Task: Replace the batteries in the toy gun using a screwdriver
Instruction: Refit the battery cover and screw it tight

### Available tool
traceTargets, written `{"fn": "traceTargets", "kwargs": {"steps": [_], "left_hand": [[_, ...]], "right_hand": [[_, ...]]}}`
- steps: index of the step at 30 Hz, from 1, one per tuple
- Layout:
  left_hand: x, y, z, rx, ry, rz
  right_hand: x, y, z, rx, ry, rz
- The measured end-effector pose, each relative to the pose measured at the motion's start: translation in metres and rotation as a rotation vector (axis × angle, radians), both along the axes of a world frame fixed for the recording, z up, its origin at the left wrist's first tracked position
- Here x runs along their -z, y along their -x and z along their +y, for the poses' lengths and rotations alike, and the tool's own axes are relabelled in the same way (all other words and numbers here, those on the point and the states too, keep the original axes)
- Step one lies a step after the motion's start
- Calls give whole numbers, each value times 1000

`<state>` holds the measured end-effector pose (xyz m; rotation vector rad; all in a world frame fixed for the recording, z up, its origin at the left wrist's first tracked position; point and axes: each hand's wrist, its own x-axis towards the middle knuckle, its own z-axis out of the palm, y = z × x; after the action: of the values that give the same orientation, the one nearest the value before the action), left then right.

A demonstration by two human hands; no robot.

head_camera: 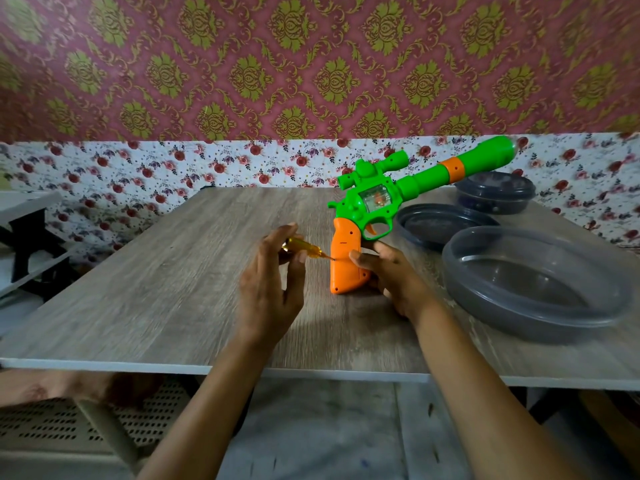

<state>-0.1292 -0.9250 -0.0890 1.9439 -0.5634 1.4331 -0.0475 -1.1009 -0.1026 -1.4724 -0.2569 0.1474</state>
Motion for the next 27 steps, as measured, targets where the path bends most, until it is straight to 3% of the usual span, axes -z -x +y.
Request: {"fn": "traceTargets", "kwargs": {"steps": [11, 17, 27], "left_hand": [[-1, 4, -1, 10, -96, -58], [-3, 2, 5, -30, -9, -153], [-13, -2, -1, 86, 157, -43]], "right_hand": [[-3, 2, 2, 20, -29, 9], [-3, 4, 0, 15, -35, 16], [-5, 2, 1, 28, -30, 2]]}}
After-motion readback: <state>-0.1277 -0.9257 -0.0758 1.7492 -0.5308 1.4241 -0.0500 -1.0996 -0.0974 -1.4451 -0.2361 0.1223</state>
